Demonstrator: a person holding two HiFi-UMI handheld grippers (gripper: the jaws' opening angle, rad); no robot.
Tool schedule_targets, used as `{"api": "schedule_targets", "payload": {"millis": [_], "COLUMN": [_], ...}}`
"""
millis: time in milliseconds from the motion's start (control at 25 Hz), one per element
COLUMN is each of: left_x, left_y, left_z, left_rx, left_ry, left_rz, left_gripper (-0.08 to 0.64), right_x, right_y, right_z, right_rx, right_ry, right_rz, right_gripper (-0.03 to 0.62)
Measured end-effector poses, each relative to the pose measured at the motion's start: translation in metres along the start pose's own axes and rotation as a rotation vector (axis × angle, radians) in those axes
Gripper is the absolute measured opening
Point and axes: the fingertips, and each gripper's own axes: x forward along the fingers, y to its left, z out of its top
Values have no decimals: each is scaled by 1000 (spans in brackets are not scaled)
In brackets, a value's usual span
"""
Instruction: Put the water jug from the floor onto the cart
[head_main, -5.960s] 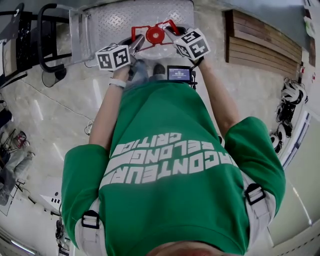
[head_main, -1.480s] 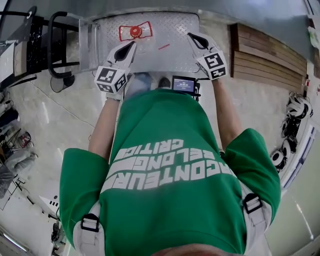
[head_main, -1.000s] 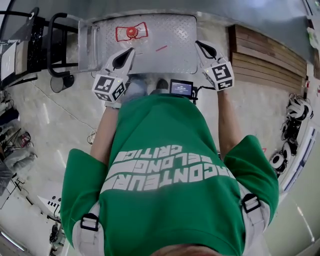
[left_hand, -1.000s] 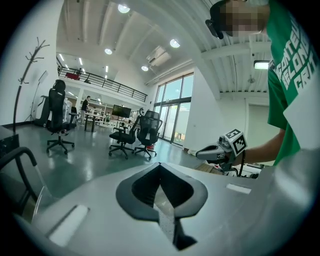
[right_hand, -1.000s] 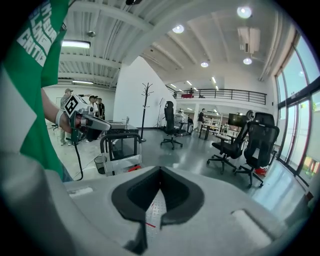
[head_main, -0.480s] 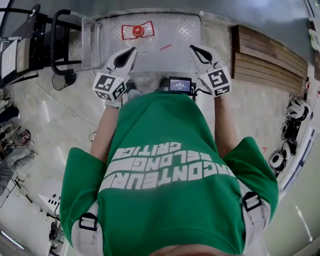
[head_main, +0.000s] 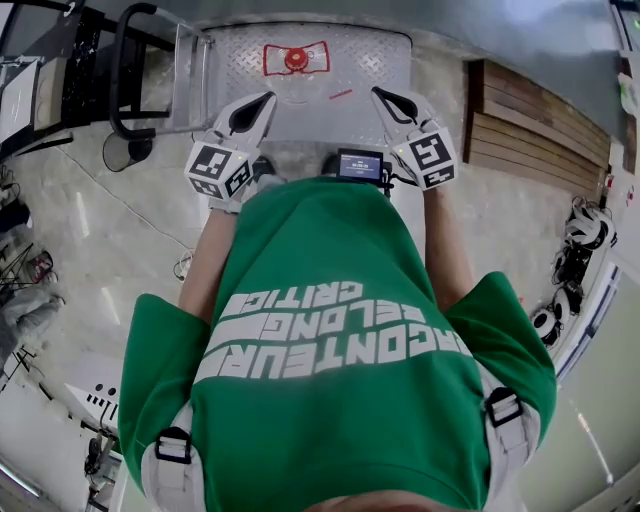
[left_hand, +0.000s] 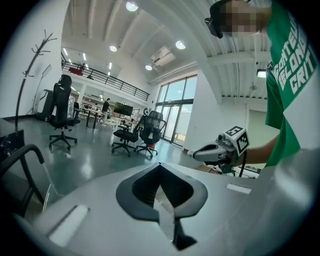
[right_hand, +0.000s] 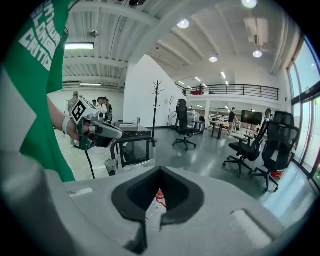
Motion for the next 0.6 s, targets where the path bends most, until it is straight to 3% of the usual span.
{"api": "schedule_targets", "payload": {"millis": [600], "left_x": [-3], "left_y": [4], "left_z": [-2], "left_rx": [-11], "left_ry": [-2], "left_rz": [3], "left_gripper": [14], "right_x": [9], "right_y": [3], "right_z": [2], "right_rx": [-6], "right_ry": [15], "right_rz": [6], "right_gripper": [-8]}}
